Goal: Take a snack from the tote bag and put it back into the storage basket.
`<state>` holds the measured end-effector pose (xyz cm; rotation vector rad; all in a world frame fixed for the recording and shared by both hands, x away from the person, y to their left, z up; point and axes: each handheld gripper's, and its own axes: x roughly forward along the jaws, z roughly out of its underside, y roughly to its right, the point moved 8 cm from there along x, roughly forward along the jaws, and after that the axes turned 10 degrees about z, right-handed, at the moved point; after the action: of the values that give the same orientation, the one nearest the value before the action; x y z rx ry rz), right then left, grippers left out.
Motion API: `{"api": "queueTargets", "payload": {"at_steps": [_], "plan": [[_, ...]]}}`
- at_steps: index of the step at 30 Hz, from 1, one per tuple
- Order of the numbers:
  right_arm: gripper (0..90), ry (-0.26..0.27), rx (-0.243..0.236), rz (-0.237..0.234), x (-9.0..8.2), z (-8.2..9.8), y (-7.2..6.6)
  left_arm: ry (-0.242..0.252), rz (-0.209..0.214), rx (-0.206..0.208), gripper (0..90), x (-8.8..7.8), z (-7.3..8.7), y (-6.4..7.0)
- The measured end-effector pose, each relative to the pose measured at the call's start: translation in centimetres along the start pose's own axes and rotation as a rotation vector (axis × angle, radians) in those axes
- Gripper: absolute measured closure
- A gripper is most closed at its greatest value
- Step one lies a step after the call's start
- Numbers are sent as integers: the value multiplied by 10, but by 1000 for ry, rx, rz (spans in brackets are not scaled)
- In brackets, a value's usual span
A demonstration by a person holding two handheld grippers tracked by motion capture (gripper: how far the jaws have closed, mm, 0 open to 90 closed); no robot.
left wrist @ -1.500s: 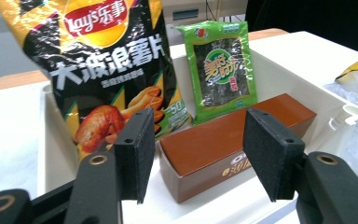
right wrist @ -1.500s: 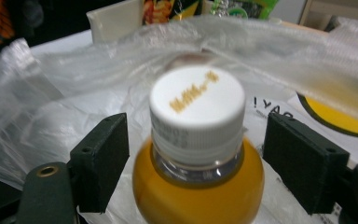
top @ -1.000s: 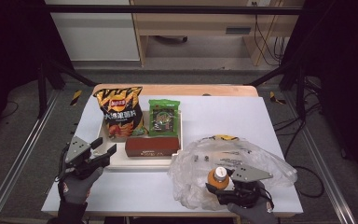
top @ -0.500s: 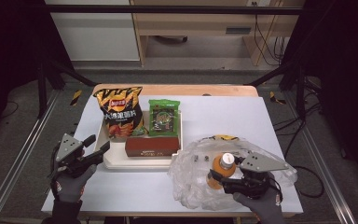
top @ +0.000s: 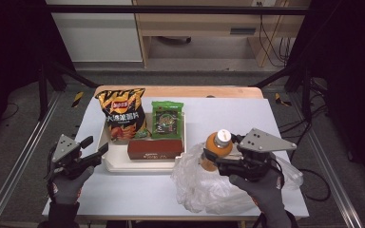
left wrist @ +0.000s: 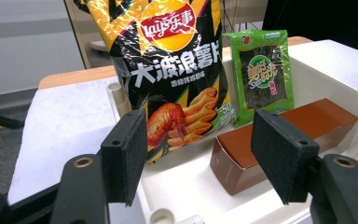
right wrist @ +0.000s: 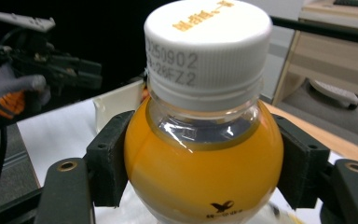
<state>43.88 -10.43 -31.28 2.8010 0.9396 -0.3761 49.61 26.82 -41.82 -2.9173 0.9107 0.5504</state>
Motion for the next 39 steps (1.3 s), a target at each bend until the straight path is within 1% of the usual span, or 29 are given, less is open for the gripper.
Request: {"api": "queueTargets", "payload": {"at_steps": [4,8,13,16,17,19,22,23,24,29,32,36,39], "plan": [[311,17,-6,-11,10,-16,-9,10,-5,-11,360,-3,-1,-3],[312,15,-11,-39,28,-26,-23,18,-14,-12,360,-7,-3,-7],[312,-7,-19,-84,54,-27,-45,27,-27,-15,360,-10,-4,-11],[311,-23,-34,-115,69,-25,-62,27,-29,-16,359,-11,-4,-12],[311,-25,-35,-124,73,-25,-67,32,-28,-18,359,-11,-4,-13],[311,-34,-33,-151,82,-22,-79,34,-30,-19,359,-12,-5,-14],[311,-47,-38,-178,93,-14,-93,36,-30,-21,359,-13,-5,-14],[311,-56,-39,-185,97,-9,-97,38,-31,-21,358,-14,-5,-15],[311,-74,-46,-191,102,-1,-102,39,-31,-21,358,-14,-5,-15],[310,-126,-52,-197,113,27,-111,41,-32,-20,358,-14,-5,-15],[311,-166,-60,-200,118,48,-115,40,-33,-18,359,-14,-6,-14],[311,-210,-64,-205,127,70,-122,38,-32,-15,358,-14,-6,-13],[310,-239,-67,-209,133,82,-127,37,-31,-12,359,-13,-5,-12]]}}
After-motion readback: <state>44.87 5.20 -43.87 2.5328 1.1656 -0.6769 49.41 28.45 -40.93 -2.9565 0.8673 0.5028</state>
